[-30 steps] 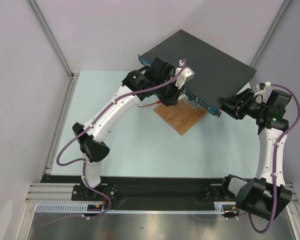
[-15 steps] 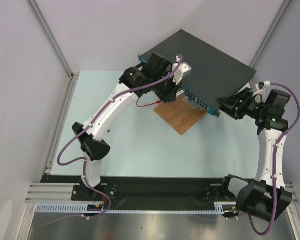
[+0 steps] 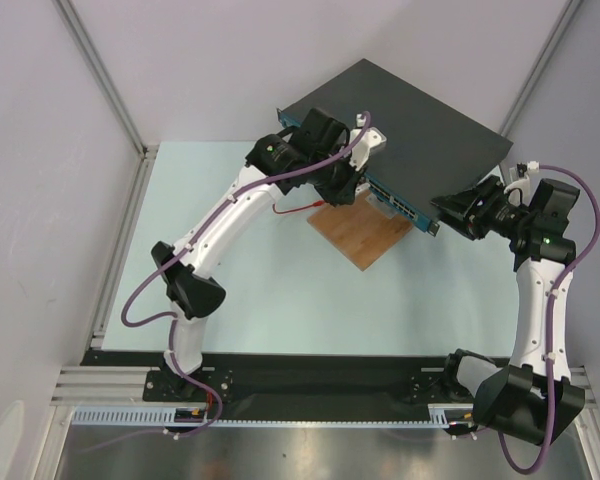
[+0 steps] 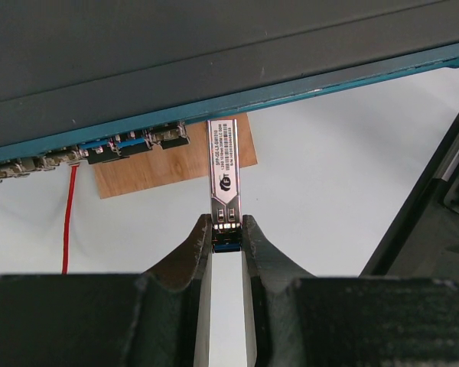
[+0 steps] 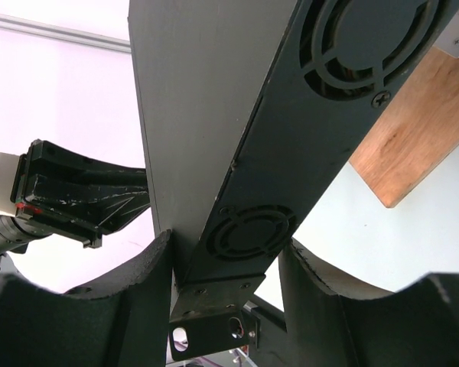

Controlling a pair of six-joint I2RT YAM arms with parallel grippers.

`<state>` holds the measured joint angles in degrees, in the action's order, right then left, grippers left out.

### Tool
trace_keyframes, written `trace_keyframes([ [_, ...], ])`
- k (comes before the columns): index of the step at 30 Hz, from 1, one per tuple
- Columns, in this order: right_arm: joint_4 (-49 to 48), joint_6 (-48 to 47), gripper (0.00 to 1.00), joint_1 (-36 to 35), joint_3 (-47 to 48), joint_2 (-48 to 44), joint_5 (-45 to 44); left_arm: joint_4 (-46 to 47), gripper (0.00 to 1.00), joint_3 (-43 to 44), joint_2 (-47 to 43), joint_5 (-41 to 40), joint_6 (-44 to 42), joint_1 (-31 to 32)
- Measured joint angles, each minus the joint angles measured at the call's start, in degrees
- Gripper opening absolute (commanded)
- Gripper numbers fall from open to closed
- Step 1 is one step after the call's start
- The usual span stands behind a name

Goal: Insert the plug into the switch port

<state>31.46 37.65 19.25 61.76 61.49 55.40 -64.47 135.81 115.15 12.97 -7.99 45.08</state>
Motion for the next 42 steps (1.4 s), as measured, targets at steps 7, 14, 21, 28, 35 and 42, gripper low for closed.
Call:
trace_keyframes([
  [7,0.3,-0.3,0.00,-0.4,0.1,-0.2,-0.7,0.0,0.00,0.7,0.5,0.7,0.0,0.0],
  [14,0.8,-0.5,0.00,-0.8,0.3,-0.4,-1.3,0.0,0.00,1.5,0.6,0.8,0.0,0.0],
  [21,1.0,-0.8,0.00,-1.2,0.4,-0.6,-1.9,-0.2,0.00,2.3,1.0,0.8,0.1,0.0],
  [28,1.3,-1.3,0.00,-1.3,0.5,-0.7,-2.0,-0.4,0.00,2.8,1.6,0.8,0.4,0.0],
  [35,1.5,-1.7,0.00,-1.4,0.6,-0.7,-2.2,-0.8,0.00,3.5,2.1,0.9,0.6,-0.3],
  [42,1.7,-1.8,0.00,-1.6,0.8,-0.7,-2.4,0.3,0.00,3.5,2.1,5.4,4.0,-2.5],
])
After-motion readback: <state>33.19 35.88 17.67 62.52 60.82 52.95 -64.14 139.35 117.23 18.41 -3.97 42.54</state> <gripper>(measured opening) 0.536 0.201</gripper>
